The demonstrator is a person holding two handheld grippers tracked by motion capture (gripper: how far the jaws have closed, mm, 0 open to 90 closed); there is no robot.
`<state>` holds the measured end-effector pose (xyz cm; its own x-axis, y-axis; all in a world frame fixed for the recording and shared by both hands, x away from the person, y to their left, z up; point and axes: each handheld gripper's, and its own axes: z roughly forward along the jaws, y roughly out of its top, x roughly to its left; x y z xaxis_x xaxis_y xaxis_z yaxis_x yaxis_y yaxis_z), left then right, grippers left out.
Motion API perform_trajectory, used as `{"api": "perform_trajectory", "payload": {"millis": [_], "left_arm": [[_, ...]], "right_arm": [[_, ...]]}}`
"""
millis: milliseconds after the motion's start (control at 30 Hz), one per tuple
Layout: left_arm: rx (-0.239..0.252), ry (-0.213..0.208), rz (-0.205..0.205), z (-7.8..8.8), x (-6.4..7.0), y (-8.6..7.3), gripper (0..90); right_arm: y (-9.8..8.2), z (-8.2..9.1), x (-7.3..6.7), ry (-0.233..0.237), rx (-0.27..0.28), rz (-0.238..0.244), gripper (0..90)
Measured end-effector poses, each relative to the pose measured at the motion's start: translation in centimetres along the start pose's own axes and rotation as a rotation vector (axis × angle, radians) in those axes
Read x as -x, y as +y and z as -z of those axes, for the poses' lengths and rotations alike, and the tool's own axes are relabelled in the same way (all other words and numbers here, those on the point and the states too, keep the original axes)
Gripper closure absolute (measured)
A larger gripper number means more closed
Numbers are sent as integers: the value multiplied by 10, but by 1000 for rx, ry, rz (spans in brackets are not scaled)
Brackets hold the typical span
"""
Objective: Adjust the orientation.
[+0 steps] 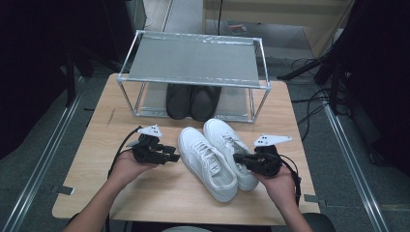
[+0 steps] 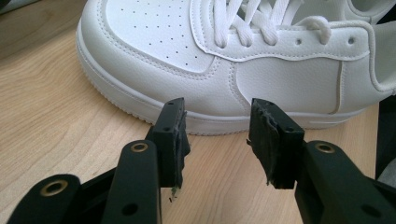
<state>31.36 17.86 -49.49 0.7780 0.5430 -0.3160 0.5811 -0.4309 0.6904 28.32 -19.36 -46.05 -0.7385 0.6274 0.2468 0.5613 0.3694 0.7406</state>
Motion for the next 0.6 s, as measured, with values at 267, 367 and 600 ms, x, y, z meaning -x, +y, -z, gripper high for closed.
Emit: {"api": "perform_trajectory", "payload": {"millis": [267, 367, 600], "left_arm": [[-5, 1, -3, -1, 0, 1, 552], [-8, 2, -2, -1, -1, 1, 551], [2, 5, 7, 1, -4, 1, 536]], "right_arm": [[0, -2, -2, -12, 3, 10, 900], [1, -3, -1, -7, 8, 4, 900], [1, -2, -2, -9, 20, 1, 900]]}}
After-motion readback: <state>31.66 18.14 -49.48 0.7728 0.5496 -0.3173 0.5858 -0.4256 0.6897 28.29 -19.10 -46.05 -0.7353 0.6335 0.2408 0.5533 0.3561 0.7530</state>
